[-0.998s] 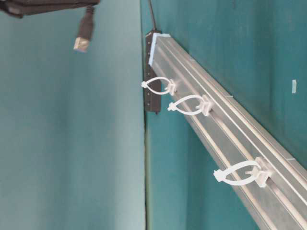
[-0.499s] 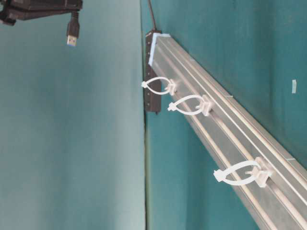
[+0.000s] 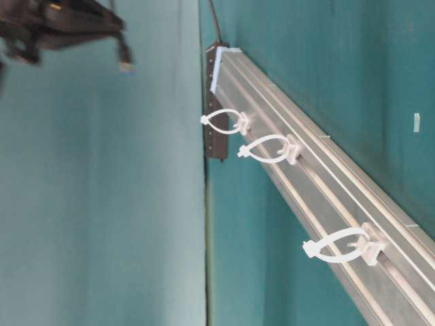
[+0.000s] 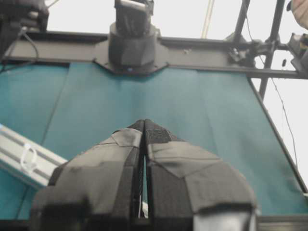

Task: Pass the USB cable through three rings with both arms.

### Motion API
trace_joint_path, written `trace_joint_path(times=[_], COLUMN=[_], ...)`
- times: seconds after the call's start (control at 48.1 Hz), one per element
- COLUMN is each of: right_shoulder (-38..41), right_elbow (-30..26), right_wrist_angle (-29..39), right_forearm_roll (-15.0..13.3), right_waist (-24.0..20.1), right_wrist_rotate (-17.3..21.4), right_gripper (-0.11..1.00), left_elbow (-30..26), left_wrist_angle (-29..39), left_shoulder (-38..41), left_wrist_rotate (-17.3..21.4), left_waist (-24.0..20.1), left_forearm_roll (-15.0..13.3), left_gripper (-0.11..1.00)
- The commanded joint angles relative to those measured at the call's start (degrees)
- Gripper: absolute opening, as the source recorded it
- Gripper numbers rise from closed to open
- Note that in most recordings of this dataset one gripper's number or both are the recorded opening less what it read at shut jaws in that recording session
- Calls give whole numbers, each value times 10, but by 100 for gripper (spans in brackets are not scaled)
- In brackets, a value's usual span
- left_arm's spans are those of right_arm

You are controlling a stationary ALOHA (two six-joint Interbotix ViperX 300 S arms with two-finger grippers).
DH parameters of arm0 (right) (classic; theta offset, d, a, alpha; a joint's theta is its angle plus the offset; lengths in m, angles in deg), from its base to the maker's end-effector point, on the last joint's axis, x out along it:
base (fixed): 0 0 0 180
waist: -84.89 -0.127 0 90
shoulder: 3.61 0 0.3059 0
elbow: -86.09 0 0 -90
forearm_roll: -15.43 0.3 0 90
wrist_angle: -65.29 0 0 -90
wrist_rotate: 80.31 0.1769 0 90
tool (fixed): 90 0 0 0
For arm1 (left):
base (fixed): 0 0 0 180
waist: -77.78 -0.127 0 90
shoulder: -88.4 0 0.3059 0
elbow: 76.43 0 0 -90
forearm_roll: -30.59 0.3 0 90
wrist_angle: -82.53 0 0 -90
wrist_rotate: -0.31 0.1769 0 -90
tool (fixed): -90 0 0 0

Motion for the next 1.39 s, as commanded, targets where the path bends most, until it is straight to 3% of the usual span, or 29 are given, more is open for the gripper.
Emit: trace_joint_path(times=[0.0,0.333,0.873,1.372], right_shoulder=[11,44,62,81], right_elbow=[-10,20,75,75], right_wrist_angle=[-23,-95,-206,-236], right_forearm_roll=[-3,-1,25,55], right_waist=[-11,-42,-50,-65], right_wrist_rotate=[-21,-133,-135,-135], right_gripper=[7,7,7,7], left_elbow=[-14,-15,-18,-18], left_wrist_angle=[-3,0,0,0], left_shoulder=[2,4,4,5], left_wrist_rotate=[-4,-3,0,2], left_waist=[1,1,1,-4], left_forearm_roll=[1,1,1,1], left_gripper=[-2,-2,-2,-2])
